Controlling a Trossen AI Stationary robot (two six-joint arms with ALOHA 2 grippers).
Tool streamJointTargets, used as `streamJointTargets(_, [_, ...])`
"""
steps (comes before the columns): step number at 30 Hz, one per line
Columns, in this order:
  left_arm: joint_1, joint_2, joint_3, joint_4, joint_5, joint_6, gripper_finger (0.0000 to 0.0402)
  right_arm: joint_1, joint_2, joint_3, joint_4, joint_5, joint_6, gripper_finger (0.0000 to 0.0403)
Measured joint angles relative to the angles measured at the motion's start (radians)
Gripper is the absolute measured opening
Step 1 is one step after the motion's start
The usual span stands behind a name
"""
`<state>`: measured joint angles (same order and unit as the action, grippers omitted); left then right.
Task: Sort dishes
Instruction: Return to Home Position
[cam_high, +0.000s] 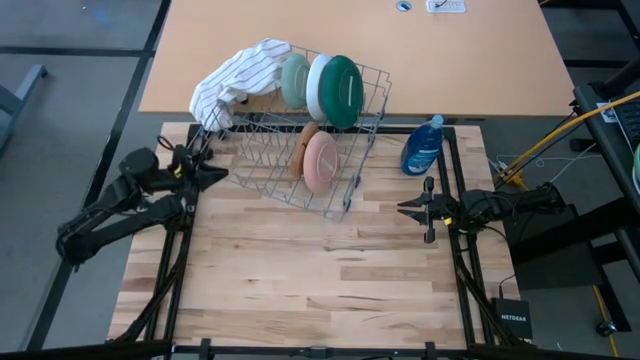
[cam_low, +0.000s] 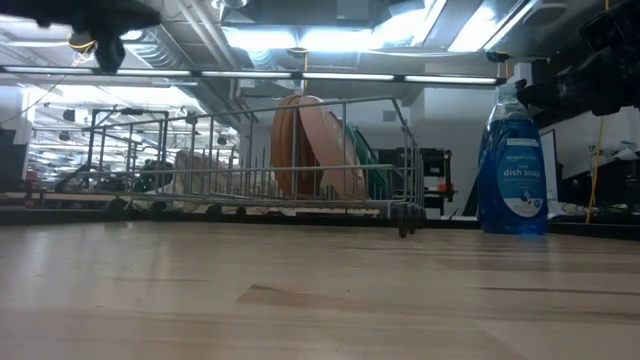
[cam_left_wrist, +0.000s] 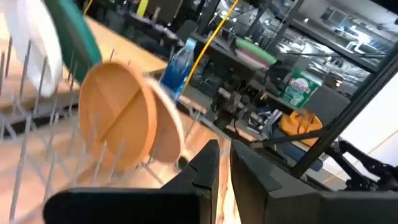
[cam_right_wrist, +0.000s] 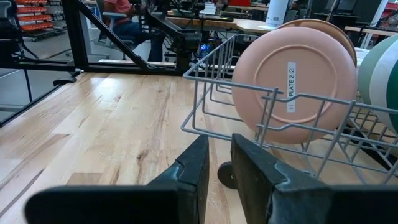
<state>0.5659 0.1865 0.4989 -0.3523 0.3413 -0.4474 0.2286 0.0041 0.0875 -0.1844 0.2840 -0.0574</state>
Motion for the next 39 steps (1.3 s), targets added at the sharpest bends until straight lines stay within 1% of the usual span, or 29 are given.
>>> streamJointTargets(5, [-0.062, -0.072, -0.135, 0.025, -0.029, -0.024, 0.0028, 0.000, 0.000, 0.000, 0.000, 0.000, 0.000, 0.0072])
streamJointTargets(9, [-0.118, -0.116, -0.241, 0.168, -0.052, -0.025, 0.0028, 0.000, 0.000, 0.000, 0.000, 0.000, 0.000, 0.0072])
streamJointTargets(11, [-0.147, -0.130, -0.281, 0.240, -0.080, -0.024, 0.0028, 0.000, 0.000, 0.000, 0.000, 0.000, 0.000, 0.0072])
streamJointTargets(14, [-0.192, -0.143, -0.331, 0.294, -0.146, -0.008, 0.0028, 0.000, 0.000, 0.000, 0.000, 0.000, 0.000, 0.0072])
streamJointTargets(20, [-0.296, -0.145, -0.397, 0.301, -0.303, 0.085, 0.0028, 0.000, 0.000, 0.000, 0.000, 0.000, 0.000, 0.0072])
streamJointTargets(26, [-0.395, -0.145, -0.487, 0.420, -0.423, 0.180, 0.0028, 0.000, 0.000, 0.000, 0.000, 0.000, 0.000, 0.0072])
streamJointTargets(31, [-0.447, -0.141, -0.489, 0.390, -0.503, 0.274, 0.0028, 0.000, 0.000, 0.000, 0.000, -0.003, 0.000, 0.0072])
streamJointTargets(39, [-0.462, -0.141, -0.489, 0.390, -0.510, 0.384, 0.0028, 0.000, 0.000, 0.000, 0.000, -0.003, 0.000, 0.0072])
